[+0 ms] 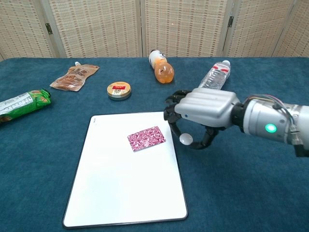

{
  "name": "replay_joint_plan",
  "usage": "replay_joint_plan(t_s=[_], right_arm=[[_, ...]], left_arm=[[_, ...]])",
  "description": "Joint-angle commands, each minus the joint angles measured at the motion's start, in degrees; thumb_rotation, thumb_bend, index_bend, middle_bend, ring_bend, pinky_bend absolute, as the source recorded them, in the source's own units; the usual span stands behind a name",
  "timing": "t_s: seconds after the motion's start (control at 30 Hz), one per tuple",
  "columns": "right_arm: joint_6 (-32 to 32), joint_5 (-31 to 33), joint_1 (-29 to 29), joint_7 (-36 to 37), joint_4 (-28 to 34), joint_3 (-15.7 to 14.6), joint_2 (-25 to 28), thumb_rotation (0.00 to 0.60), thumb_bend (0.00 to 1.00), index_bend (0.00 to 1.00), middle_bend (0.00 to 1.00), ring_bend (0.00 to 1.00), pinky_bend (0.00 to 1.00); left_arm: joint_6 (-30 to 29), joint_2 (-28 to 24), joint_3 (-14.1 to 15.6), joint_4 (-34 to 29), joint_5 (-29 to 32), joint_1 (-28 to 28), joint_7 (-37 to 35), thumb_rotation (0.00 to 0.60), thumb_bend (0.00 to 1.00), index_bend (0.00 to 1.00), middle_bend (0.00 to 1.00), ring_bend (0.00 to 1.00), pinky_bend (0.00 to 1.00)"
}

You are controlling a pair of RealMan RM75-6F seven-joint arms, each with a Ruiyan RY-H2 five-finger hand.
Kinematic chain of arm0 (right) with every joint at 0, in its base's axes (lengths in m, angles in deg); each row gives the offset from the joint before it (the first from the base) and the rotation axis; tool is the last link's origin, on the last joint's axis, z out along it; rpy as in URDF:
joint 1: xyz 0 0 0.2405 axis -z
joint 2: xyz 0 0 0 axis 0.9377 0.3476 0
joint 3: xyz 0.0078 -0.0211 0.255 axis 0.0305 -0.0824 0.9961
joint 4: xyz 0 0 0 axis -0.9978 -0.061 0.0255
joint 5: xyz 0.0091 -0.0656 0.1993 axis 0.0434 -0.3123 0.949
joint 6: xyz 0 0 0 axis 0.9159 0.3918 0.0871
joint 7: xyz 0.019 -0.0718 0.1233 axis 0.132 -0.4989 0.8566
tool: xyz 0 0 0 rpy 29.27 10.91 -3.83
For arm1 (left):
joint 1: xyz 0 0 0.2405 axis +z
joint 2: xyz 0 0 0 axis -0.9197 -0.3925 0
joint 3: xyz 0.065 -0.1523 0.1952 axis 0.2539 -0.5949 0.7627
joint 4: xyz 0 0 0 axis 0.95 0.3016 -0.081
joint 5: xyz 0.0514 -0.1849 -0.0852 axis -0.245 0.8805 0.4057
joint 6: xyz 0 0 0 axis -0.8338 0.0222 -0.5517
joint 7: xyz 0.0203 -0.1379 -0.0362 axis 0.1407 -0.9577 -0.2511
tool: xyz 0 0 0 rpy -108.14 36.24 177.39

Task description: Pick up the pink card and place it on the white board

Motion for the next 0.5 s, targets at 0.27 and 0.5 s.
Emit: replay_joint_plan(t_s=[0.27, 0.5], right_arm=[[-8.0, 6.5, -8.9, -4.2, -7.7, 6.3, -8.9, 0.590, 0.32, 0.49, 0.23, 0.04, 0.00], [-11.2, 10.9, -12.3, -7.4, -12.3, 7.3, -12.6, 0.588, 0.32, 0.42, 0.22, 0.02, 0.00]], left_arm=[[-0.1, -0.2, 0.1, -0.4, 0.3, 0.2, 0.5, 0.600, 0.13, 0.00, 0.00, 0.00, 0.00], [-0.1, -0.4, 0.1, -0.1, 0.9, 0.6, 0.0, 0.600, 0.13, 0.00, 0.00, 0.00, 0.00]])
